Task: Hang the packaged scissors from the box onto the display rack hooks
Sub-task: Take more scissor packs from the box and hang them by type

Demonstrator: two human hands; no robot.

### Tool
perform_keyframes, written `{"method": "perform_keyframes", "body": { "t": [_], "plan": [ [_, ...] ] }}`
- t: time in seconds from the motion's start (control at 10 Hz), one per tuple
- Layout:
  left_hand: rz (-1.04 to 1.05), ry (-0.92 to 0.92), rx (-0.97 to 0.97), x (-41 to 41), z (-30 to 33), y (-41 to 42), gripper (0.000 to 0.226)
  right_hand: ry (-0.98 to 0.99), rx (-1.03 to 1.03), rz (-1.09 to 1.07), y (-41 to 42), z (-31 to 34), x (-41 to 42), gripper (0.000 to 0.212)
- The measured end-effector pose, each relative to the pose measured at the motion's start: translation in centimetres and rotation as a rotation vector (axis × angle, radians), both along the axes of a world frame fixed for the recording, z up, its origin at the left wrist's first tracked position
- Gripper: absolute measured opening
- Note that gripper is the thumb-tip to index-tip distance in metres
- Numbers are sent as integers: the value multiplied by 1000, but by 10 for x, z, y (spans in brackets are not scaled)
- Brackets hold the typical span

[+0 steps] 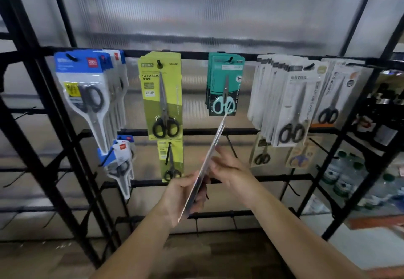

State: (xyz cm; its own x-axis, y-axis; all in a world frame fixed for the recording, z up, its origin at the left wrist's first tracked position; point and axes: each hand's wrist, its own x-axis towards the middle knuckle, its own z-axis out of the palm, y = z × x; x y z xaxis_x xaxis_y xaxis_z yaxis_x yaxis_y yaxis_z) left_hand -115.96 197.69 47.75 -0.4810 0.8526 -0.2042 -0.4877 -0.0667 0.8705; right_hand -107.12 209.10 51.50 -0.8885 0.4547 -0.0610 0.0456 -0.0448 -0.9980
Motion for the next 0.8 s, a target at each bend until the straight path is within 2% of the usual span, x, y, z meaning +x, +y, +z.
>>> {"method": "perform_keyframes", "body": {
  "t": [0.1,0.2,0.3,0.4,0.5,0.6,0.7,0.8],
  "plan": [
    [-35,203,-197,-11,-7,-5,19,90,101,-23,-4,4,-5,51],
    [21,368,-280,-11,14,-10,34,242,93,-114,-3,3,-9,52],
    [166,564,-237,-22,17,-6,35,340,113,-246,5,3,-8,58],
    [194,823,-206,-31,27,9,20,303,277,-416,20,3,4,64],
    [194,1188,-204,-30,40,34,15,197,466,-577,46,6,23,76],
    [148,1463,-171,-17,57,66,17,146,583,-757,82,12,54,81],
    [111,1607,-152,5,73,96,23,163,670,-909,114,22,92,83],
    [65,1663,-112,30,83,123,23,140,761,-1014,150,35,127,84]
  ]
}}
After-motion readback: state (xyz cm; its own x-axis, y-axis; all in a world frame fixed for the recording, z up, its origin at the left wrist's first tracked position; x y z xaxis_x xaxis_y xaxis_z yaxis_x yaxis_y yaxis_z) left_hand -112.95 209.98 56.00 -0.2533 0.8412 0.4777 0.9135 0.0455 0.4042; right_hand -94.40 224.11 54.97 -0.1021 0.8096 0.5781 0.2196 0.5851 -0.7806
